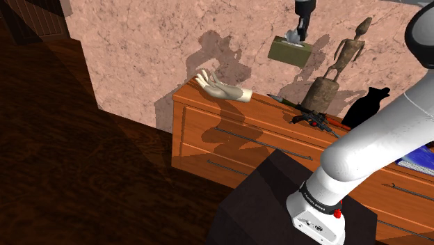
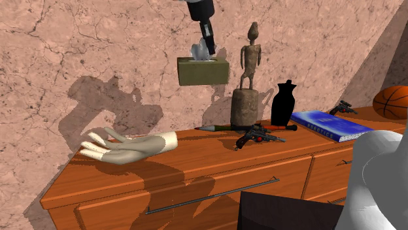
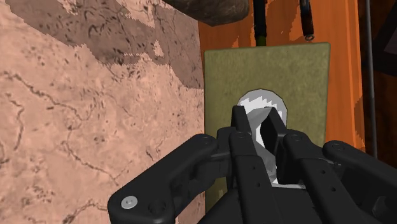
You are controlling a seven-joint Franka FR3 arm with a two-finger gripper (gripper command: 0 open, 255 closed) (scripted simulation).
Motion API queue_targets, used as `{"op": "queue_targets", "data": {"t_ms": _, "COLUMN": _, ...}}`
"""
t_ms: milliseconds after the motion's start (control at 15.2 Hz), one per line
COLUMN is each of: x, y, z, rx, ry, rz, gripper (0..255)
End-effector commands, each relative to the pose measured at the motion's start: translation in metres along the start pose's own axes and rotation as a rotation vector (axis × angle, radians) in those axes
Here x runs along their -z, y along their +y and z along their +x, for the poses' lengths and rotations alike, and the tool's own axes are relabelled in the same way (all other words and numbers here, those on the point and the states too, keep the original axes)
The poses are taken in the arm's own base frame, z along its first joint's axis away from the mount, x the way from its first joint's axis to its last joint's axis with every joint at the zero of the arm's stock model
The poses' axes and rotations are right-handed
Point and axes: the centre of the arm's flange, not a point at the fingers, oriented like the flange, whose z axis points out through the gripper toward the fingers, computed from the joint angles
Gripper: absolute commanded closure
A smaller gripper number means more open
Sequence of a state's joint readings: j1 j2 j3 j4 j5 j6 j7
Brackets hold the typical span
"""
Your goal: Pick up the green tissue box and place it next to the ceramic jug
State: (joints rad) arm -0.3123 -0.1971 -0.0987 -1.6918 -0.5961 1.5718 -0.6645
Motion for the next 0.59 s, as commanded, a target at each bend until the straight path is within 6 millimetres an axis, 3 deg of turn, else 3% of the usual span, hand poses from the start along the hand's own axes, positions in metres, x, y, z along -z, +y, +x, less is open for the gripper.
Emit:
{"op": "queue_targets", "data": {"t_ms": 0, "x": 0.009, "y": 0.006, "z": -0.003, "rx": 0.0, "ry": 0.0, "rz": 0.0, "gripper": 255}}
{"op": "queue_targets", "data": {"t_ms": 132, "x": 0.018, "y": 0.011, "z": -0.006, "rx": 0.0, "ry": 0.0, "rz": 0.0, "gripper": 255}}
{"op": "queue_targets", "data": {"t_ms": 528, "x": -0.01, "y": 0.018, "z": -0.08, "rx": 0.0, "ry": 0.0, "rz": 0.0, "gripper": 255}}
